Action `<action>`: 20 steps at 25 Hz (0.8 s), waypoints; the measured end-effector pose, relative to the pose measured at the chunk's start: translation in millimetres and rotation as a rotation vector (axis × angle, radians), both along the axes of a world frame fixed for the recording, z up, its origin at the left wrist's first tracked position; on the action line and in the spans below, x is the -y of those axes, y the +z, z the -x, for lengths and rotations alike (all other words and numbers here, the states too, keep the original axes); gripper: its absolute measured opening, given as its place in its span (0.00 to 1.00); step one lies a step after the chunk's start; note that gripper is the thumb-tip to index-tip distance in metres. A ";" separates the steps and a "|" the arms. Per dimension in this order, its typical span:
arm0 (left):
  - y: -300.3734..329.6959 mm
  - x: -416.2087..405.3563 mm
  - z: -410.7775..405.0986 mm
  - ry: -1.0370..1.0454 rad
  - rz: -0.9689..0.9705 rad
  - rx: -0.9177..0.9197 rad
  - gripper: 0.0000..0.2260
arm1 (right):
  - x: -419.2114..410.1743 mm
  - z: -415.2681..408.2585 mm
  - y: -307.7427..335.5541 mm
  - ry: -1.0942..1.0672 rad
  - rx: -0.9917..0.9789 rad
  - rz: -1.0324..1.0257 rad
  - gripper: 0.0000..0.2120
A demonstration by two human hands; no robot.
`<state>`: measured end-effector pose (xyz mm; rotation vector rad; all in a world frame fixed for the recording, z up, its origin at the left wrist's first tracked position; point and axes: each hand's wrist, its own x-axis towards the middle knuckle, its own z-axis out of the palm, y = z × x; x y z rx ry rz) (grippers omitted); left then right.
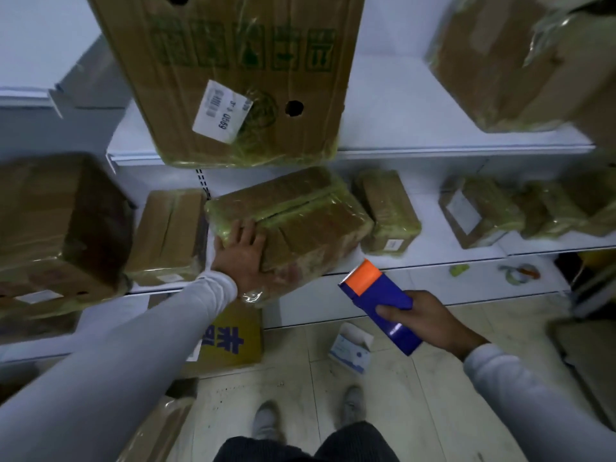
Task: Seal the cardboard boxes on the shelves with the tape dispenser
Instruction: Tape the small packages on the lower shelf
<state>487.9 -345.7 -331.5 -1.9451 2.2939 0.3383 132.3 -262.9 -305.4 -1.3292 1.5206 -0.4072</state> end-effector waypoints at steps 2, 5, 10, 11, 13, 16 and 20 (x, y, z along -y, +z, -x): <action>1.5 5.5 -20.9 -0.103 -0.018 -0.007 0.44 | -3.7 -2.4 12.3 0.015 0.036 0.017 0.15; 1.9 8.2 -39.4 -0.218 -0.015 0.001 0.45 | 4.5 -4.1 28.5 0.048 0.065 0.050 0.16; 12.0 19.1 -28.5 -0.212 0.007 0.056 0.44 | 38.5 -11.1 47.4 0.159 0.124 0.065 0.12; 16.0 17.3 -20.3 -0.186 0.014 0.039 0.43 | 48.4 -12.1 50.0 0.198 0.119 0.059 0.10; 24.0 12.8 1.3 -0.117 0.095 -0.037 0.41 | 69.0 -10.8 53.3 0.266 0.098 0.050 0.07; 37.2 10.8 34.4 0.007 0.202 -0.317 0.25 | 99.6 -5.9 57.9 0.380 0.066 0.036 0.14; 56.4 10.4 76.6 0.109 -0.101 -0.910 0.15 | 131.1 -6.1 66.0 0.521 0.024 0.023 0.19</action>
